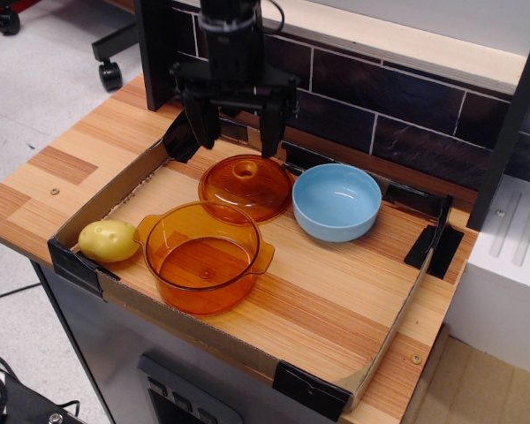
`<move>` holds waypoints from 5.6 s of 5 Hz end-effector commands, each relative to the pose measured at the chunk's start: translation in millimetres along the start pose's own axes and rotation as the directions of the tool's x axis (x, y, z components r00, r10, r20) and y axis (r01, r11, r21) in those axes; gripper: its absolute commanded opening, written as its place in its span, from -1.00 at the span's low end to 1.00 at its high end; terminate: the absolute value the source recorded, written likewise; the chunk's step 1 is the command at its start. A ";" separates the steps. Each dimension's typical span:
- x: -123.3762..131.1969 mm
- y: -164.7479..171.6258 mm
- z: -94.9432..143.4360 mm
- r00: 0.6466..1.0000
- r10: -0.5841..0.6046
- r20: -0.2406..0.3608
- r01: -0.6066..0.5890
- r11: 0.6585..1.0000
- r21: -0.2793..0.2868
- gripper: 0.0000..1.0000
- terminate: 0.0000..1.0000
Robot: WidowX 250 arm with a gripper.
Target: Put lid on pot
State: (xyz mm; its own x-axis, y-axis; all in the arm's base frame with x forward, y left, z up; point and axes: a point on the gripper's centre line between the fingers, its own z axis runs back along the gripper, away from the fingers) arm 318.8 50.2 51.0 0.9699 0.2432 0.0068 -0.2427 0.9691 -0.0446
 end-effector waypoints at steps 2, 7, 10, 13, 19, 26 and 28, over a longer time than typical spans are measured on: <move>7.0 -8.6 -6.6 1.000 0.001 0.030 -0.001 1.000 -0.009 1.00 -1.00; 11.3 -0.9 -22.5 0.998 0.033 0.056 -0.035 0.999 0.037 -1.00 -1.00; 7.9 -2.4 45.5 0.994 0.080 0.077 -0.084 0.995 0.047 -1.00 -1.00; -47.3 -4.1 57.4 1.000 -0.003 0.018 0.003 1.000 0.009 -1.00 -1.00; -85.0 0.2 8.5 0.997 -0.073 -0.016 0.074 0.995 0.061 -1.00 -1.00; -94.2 -11.7 16.3 0.996 -0.090 0.002 0.090 0.995 0.039 -1.00 -1.00; -82.0 -4.2 15.1 0.997 -0.072 0.007 0.072 0.997 0.037 -1.00 -1.00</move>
State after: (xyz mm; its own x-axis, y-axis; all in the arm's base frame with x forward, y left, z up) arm 232.3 22.4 56.6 0.9842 0.1759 -0.0203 -0.1760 0.9844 -0.0035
